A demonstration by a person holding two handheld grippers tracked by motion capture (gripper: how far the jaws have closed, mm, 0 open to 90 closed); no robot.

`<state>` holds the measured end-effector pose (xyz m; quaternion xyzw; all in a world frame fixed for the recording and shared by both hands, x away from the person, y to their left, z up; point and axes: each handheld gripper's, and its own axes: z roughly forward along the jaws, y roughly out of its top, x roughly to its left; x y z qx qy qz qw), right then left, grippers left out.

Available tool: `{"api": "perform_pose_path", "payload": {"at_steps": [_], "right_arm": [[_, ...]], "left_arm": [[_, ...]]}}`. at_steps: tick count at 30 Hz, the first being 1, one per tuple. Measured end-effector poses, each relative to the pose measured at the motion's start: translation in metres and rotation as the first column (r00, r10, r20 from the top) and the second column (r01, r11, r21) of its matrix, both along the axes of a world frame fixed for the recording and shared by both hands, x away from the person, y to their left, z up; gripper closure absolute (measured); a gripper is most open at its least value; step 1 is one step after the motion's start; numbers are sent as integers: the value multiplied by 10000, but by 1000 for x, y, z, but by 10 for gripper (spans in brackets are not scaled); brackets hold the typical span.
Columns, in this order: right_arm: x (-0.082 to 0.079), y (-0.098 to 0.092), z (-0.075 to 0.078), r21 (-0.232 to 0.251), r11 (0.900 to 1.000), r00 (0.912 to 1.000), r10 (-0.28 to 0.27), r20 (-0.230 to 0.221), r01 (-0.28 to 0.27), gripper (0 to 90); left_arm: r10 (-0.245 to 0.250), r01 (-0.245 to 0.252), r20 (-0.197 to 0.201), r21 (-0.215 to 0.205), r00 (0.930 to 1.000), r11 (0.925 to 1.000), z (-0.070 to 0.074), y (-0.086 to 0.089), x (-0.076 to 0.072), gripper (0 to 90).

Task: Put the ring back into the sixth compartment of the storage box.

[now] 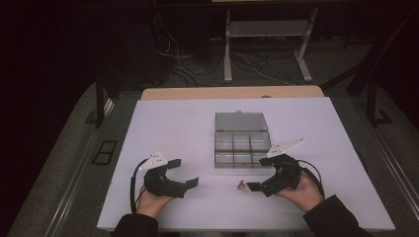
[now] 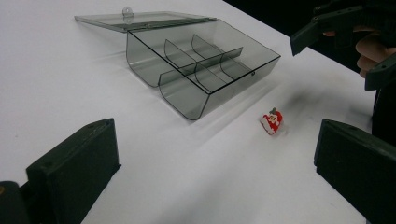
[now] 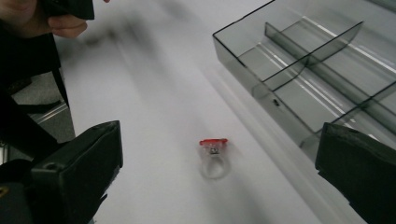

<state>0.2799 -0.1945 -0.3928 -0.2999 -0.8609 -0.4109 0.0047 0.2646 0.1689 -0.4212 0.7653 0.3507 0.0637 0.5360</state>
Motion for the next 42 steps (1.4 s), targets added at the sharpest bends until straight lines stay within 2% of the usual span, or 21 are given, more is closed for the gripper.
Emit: {"api": "perform_pose_path", "payload": {"at_steps": [7, 12, 19, 28, 36, 40, 42], "right_arm": [[-4, 11, -9, -190, 9993, 9994, 319, -158, -322, 5], [-6, 15, -15, -300, 9985, 9989, 457, -136, -460, 5], [-6, 20, -25, -398, 9976, 9981, 556, -274, -567, 5], [-5, 24, -30, -474, 9967, 9974, 641, -323, -656, 6], [-5, 28, -40, -996, 9921, 9971, 747, -165, -760, 6], [-5, 29, -44, -1217, 9900, 9974, 712, -84, -717, 6], [-5, 29, -45, -1132, 9904, 9968, 795, -84, -799, 88]], "left_arm": [[-112, 112, 129, 35, 9999, 9999, -3, -2, -3, 0], [-142, 144, 147, -126, 9998, 9998, -3, -2, -3, 0], [-312, 313, 190, -3, 9993, 9995, -5, -6, -4, 0], [-511, 511, 28, 14, 9987, 9987, -9, -8, -5, 0], [-601, 601, 26, 82, 9982, 9982, -11, -9, -5, 0], [-567, 567, 27, -15, 9984, 9984, -11, -8, -5, 0], [-529, 529, 43, -55, 9986, 9986, -10, -7, -5, 0]]}}
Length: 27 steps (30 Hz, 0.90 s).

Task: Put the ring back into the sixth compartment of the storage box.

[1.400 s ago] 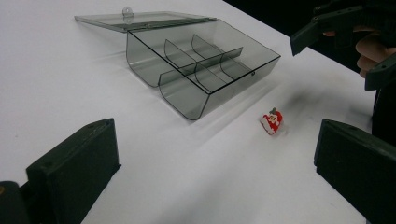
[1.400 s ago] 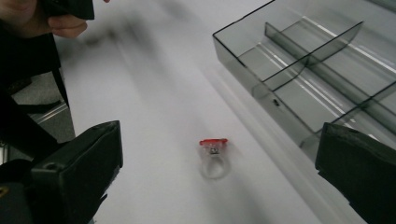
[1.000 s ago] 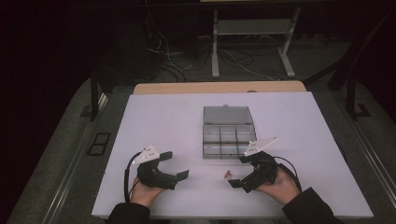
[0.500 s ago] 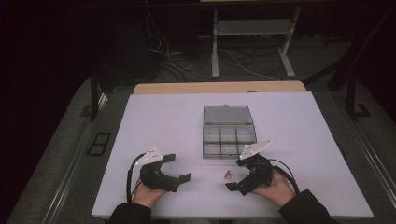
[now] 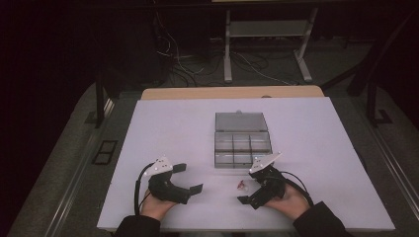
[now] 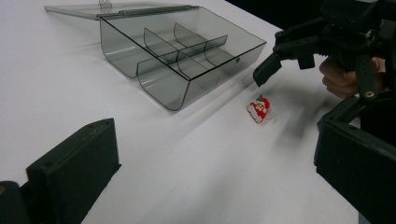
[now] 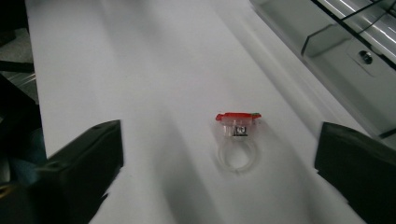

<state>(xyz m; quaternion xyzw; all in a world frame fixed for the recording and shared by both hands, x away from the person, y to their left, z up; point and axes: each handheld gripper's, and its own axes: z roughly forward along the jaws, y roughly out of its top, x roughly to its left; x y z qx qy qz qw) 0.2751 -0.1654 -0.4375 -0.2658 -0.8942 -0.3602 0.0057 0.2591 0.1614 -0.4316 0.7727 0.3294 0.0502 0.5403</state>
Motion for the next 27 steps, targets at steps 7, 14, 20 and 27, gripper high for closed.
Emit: {"api": "perform_pose_path", "payload": {"at_steps": [7, 14, 20, 27], "right_arm": [[3, 0, -2, -51, 10000, 9998, 36, 194, -35, 209], [6, 0, -4, -86, 9999, 9995, 111, 305, -108, 319], [9, 1, -6, -101, 9998, 9994, 162, 312, -159, 445], [12, 0, -8, -37, 9999, 9993, 132, 362, -130, 565]], "left_arm": [[70, -71, -16, -55, 10000, 10000, -1, 1, 1, 0], [52, -52, -20, -73, 10000, 10000, -1, 1, 1, 0], [3, -3, 17, 6, 10000, 10000, -2, 1, 1, 0], [0, 0, 4, 31, 10000, 10000, -2, 1, 1, 0]]}}
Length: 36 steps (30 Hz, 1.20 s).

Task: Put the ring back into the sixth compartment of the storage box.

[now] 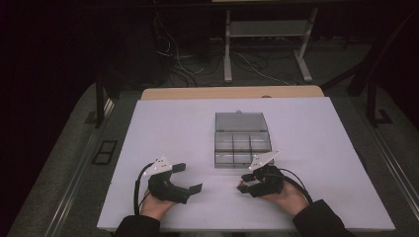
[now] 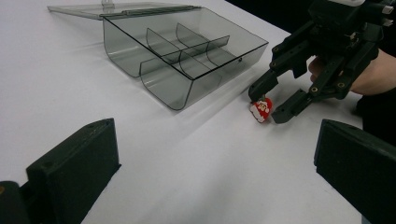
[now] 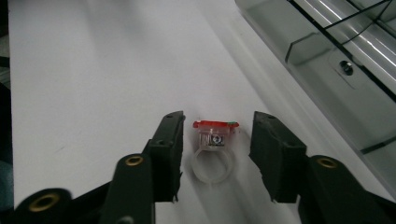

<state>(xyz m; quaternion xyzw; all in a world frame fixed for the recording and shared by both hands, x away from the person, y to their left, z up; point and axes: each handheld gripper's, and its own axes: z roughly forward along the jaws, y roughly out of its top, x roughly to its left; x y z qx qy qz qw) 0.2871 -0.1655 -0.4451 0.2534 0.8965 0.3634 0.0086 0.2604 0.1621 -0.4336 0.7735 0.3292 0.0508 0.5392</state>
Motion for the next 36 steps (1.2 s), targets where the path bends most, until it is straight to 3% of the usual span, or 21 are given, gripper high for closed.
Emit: {"api": "perform_pose_path", "payload": {"at_steps": [6, 18, 26, 36], "right_arm": [[1, 0, -1, 64, 10000, 10000, 27, 5, -27, 644], [0, 2, 0, -87, 10000, 9998, -11, 182, 13, 700], [1, 0, 1, -3, 10000, 10000, -10, 60, 10, 703], [2, -7, 8, 446, 9989, 9999, -160, 8, 159, 702]], "left_arm": [[-66, 66, -22, 21, 10000, 10000, -1, -2, 0, 0], [-67, 67, 0, 23, 10000, 10000, -1, -1, 0, 0], [-78, 78, -8, 14, 10000, 10000, -1, -1, 0, 0], [-102, 102, -3, 43, 9999, 9999, -1, -1, 0, 0]]}}
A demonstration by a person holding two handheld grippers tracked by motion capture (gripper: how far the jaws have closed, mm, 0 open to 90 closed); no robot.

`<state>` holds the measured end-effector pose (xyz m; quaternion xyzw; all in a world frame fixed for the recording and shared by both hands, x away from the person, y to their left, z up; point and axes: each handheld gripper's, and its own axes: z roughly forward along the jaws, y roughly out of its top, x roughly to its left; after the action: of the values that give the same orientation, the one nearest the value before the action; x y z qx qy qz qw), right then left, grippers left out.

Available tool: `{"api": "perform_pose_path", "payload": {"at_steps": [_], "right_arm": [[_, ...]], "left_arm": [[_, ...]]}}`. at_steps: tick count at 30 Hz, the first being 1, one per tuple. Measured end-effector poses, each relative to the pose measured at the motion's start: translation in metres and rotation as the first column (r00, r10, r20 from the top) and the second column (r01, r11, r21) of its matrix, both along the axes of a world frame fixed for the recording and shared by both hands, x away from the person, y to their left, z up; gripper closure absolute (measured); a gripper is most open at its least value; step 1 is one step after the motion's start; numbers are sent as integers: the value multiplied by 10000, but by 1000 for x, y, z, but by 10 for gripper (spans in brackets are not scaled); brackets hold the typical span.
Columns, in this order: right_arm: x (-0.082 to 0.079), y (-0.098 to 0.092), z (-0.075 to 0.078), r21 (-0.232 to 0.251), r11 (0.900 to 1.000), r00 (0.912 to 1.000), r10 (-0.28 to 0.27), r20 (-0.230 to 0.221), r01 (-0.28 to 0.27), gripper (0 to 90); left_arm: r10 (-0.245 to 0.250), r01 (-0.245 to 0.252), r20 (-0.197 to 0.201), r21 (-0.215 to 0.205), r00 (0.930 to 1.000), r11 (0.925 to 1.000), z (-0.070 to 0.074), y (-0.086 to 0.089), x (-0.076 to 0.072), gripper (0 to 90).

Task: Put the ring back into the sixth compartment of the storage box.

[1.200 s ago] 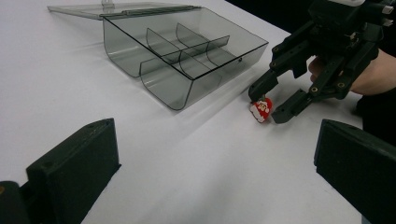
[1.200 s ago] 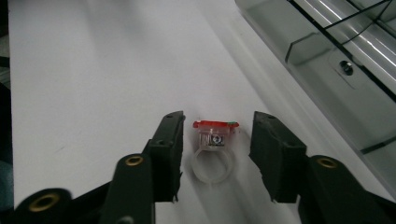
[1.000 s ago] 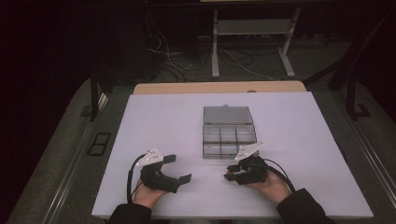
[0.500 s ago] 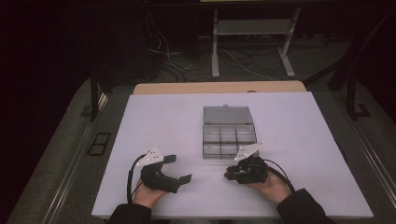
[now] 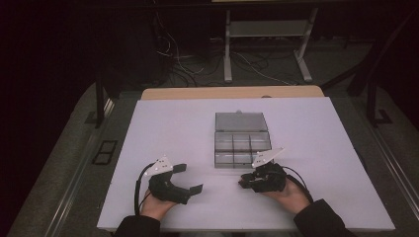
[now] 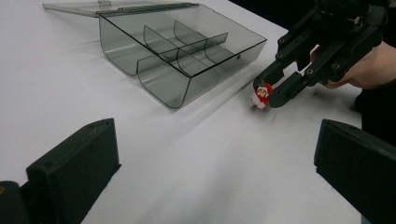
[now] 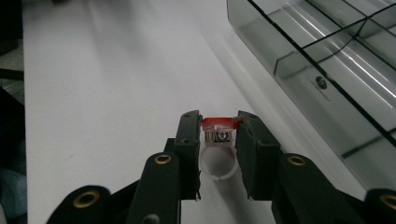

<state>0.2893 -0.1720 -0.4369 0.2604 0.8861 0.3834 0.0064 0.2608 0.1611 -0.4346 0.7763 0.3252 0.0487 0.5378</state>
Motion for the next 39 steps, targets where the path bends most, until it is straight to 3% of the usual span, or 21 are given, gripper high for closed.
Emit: {"api": "perform_pose_path", "payload": {"at_steps": [10, 39], "right_arm": [[0, -6, 8, 421, 9991, 10000, -14, -84, 18, 701], [10, -30, 34, 1427, 9884, 9982, -559, 235, 520, 702]], "left_arm": [[-5, 5, -66, -27, 10000, 10000, 0, 0, 0, 0], [-61, 61, -77, 29, 10000, 10000, -1, -1, 0, 0]]}}
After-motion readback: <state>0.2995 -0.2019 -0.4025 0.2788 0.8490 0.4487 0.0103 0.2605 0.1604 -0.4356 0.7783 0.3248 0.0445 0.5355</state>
